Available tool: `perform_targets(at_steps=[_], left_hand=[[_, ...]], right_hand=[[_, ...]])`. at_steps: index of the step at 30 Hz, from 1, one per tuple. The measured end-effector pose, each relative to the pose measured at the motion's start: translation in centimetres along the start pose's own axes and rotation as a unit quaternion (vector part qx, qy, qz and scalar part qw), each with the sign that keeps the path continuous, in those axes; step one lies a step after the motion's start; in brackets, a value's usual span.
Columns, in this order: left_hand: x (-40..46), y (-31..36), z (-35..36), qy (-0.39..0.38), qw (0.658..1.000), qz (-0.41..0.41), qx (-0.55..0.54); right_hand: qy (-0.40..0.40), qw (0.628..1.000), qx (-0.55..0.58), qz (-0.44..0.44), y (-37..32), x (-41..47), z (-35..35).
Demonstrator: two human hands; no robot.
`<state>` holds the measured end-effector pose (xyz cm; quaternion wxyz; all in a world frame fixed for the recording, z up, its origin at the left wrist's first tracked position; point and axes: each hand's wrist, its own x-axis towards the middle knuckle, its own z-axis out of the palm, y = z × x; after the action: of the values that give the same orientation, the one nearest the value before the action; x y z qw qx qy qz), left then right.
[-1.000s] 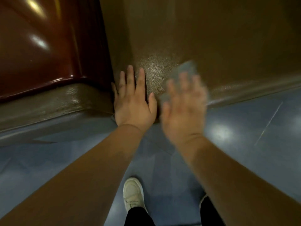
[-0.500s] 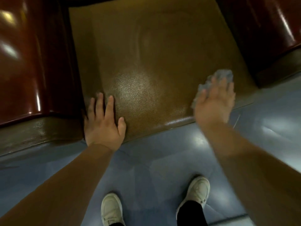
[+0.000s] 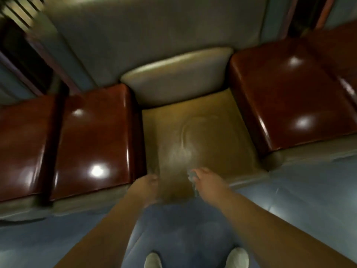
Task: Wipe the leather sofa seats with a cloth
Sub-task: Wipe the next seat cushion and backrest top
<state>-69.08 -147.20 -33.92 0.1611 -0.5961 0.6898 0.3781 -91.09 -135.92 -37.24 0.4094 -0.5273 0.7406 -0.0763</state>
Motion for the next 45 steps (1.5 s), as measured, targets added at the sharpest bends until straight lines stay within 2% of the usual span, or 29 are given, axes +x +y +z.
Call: perform_targets(at_steps=[6, 10, 17, 21, 24, 27, 32, 35, 39, 45], left_hand=[[-8.4, 2.7, -11.0, 0.103, 0.993, 0.026, 0.050], [-10.2, 4.4, -17.3, 0.116, 0.989, 0.068, 0.056], [-9.1, 7.2, -29.8, 0.166, 0.969, 0.173, 0.055], [-7.5, 6.8, -36.8, 0.191, 0.954, 0.209, 0.096], [-5.5, 6.2, -40.9, 0.188, 0.948, 0.221, 0.128], [-3.2, 5.9, -43.5, 0.182, 0.942, 0.240, 0.145], [-2.3, 7.4, -45.4, 0.178, 0.935, 0.266, 0.154], [-1.0, 8.6, -46.3, 0.171, 0.937, 0.262, 0.157], [0.9, 10.3, -47.6, 0.177, 0.937, 0.258, 0.156], [3.7, 13.3, -50.0, 0.202, 0.943, 0.223, 0.140]], right_hand=[[0.053, 0.999, 0.010, 0.007, -7.6, -5.4, -12.7], [0.084, 0.996, 0.003, -0.020, -14.5, -5.7, -19.1], [0.135, 0.989, -0.042, -0.054, -23.6, -3.7, -25.2], [0.189, 0.980, -0.060, -0.032, -27.7, -2.0, -28.2], [0.198, 0.978, -0.060, -0.013, -30.0, -0.5, -29.5], [0.216, 0.973, -0.081, 0.000, -31.6, 1.1, -29.6], [0.197, 0.972, -0.129, 0.007, -33.1, 2.6, -29.2], [0.205, 0.973, -0.110, 0.015, -33.5, 3.9, -30.3], [0.245, 0.968, -0.016, 0.043, -33.3, 6.4, -32.2], [0.207, 0.978, -0.011, 0.016, -32.8, 11.4, -35.4]])
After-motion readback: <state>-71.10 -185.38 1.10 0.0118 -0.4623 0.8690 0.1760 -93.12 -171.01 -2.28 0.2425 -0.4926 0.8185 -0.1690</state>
